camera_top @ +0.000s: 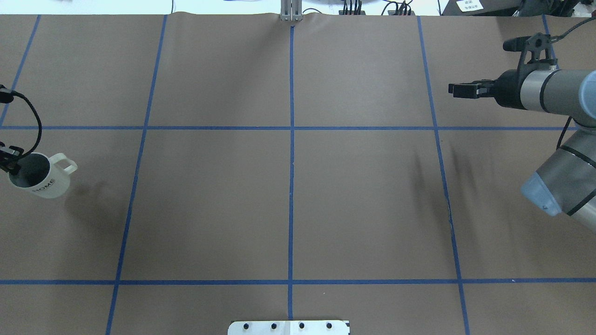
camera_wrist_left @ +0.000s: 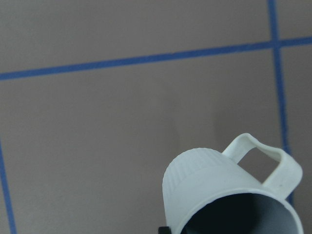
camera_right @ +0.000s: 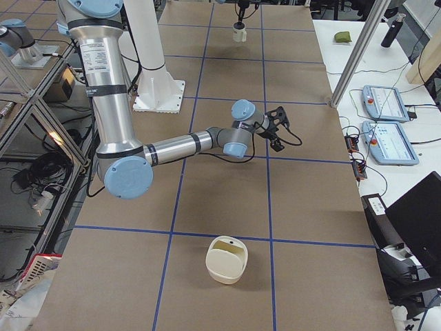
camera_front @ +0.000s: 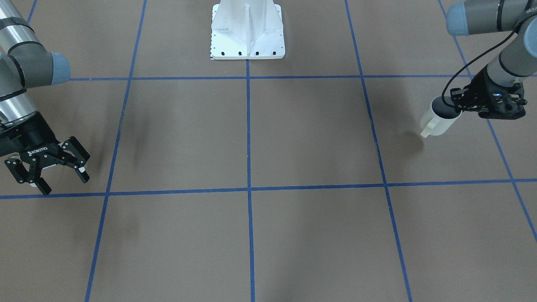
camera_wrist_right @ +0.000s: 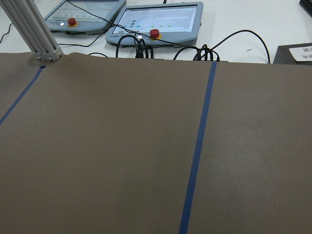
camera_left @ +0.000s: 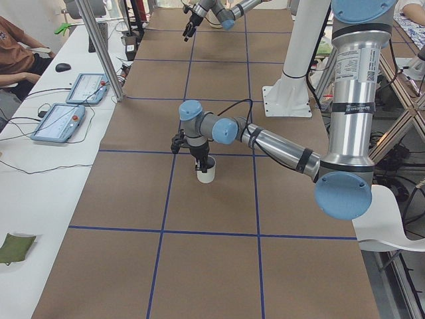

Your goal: Left arm hands cup to right arm to dump lemon

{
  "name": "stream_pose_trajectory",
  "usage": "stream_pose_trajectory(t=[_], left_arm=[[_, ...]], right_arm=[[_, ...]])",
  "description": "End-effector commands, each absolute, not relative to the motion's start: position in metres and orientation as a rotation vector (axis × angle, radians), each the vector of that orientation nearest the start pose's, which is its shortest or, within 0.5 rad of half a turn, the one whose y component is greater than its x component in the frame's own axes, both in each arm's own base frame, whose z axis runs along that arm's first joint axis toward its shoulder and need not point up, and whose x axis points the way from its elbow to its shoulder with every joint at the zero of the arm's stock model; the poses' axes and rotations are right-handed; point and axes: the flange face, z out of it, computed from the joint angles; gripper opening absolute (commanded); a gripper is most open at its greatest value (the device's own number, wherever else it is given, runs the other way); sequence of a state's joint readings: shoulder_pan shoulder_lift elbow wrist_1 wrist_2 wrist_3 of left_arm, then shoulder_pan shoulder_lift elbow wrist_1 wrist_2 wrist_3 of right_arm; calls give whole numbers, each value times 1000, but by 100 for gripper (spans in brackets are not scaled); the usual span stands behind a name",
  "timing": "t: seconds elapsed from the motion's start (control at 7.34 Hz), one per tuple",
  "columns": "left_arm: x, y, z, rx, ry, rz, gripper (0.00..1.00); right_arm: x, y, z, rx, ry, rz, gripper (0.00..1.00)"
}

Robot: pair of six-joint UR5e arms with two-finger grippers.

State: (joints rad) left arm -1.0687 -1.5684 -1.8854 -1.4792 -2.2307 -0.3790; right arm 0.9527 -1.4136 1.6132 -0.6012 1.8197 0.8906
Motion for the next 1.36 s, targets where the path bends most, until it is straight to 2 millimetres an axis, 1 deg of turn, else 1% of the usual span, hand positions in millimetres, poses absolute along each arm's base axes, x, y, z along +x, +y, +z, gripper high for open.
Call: stream_pose_trajectory(t=[0.0,0.14,0.41,0.54,0.68,0.82,0.95,1.09,1.23], left_arm=[[175,-455,544,-168,749,218,0],[177,-453,541,-183,780,219,0],[181,-456,542,-187,788,224,1],[182,-457,548,-190,779,222,18],[182,-458,547,-186,779,225,71],[173,-461,538,-166,795,213,100],[143,-472,534,-132,805,155,100],[116,-479,527,-86,812,134,100],[86,-486,520,-33,820,115,100]], right_arm=[[-207,-546,451,620,-992,57,100],[-201,-547,450,624,-994,51,100],[-202,-548,450,625,-993,52,100],[-200,-547,452,621,-991,53,100],[-191,-546,457,614,-990,61,100],[-173,-546,466,580,-1003,66,100],[-146,-551,467,537,-1007,76,100],[-128,-551,478,525,-981,9,100],[-113,-545,499,522,-926,-36,100]])
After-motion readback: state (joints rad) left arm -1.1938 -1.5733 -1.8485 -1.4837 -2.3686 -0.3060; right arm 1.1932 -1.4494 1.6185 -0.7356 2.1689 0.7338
